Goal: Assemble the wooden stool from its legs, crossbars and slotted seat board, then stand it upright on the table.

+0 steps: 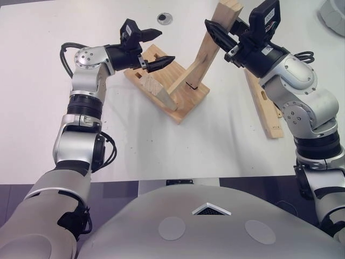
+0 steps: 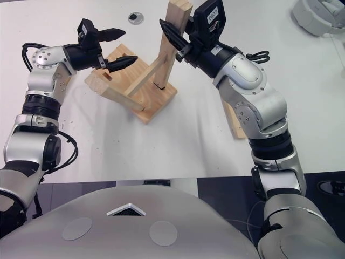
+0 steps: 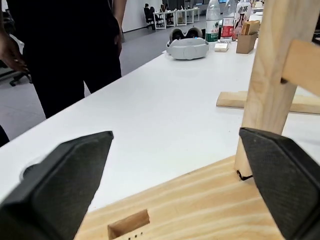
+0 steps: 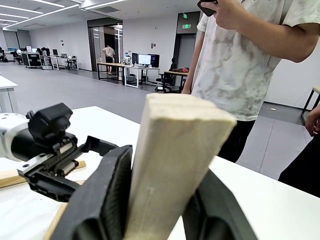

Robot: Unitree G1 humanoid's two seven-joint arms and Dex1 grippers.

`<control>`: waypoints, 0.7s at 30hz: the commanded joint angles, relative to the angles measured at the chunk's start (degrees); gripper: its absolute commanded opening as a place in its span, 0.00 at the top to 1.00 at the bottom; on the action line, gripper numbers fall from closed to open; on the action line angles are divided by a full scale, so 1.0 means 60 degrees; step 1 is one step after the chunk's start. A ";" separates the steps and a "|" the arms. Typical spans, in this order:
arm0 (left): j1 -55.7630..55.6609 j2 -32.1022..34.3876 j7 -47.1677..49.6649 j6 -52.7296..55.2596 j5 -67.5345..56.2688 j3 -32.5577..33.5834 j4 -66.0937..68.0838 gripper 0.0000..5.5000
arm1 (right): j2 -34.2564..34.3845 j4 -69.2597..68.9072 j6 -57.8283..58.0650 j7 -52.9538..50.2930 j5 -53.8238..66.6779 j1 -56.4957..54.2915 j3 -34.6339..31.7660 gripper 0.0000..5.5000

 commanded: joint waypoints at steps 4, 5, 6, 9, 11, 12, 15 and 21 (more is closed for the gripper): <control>-0.0423 -0.0832 -0.0632 0.1933 -0.1023 -0.0301 -0.2061 0.15 | -0.1021 0.1948 0.1875 0.0173 -0.2155 0.1154 0.1501 0.77; -0.0383 -0.0823 -0.0727 0.2063 -0.0972 -0.0414 -0.2127 0.15 | -0.1016 0.1983 0.1867 0.0184 -0.2149 0.1123 0.1523 0.77; -0.0359 -0.0808 -0.0798 0.2179 -0.0927 -0.0455 -0.2145 0.15 | -0.1006 0.2013 0.1858 0.0192 -0.2150 0.1090 0.1551 0.77; -0.0433 -0.0735 -0.0991 0.2376 -0.0766 -0.0550 -0.2092 0.15 | -0.1006 0.2016 0.1834 0.0184 -0.2141 0.1107 0.1581 0.77; -0.0547 -0.0698 -0.1112 0.2311 -0.0486 -0.0739 -0.1917 0.15 | -0.0986 0.2006 0.1823 0.0164 -0.2162 0.1120 0.1612 0.77; -0.0592 -0.0687 -0.1150 0.2239 -0.0354 -0.0822 -0.1815 0.15 | -0.0966 0.2016 0.1815 0.0162 -0.2183 0.1101 0.1640 0.77; -0.0664 -0.0676 -0.1206 0.2177 -0.0118 -0.1068 -0.1680 0.15 | -0.0959 0.2029 0.1779 0.0159 -0.2285 0.1047 0.1730 0.77; -0.0774 -0.0510 -0.1298 0.1825 0.0500 -0.1494 -0.0440 0.15 | -0.1150 0.1960 0.1676 0.0174 -0.2563 0.0985 0.1946 0.77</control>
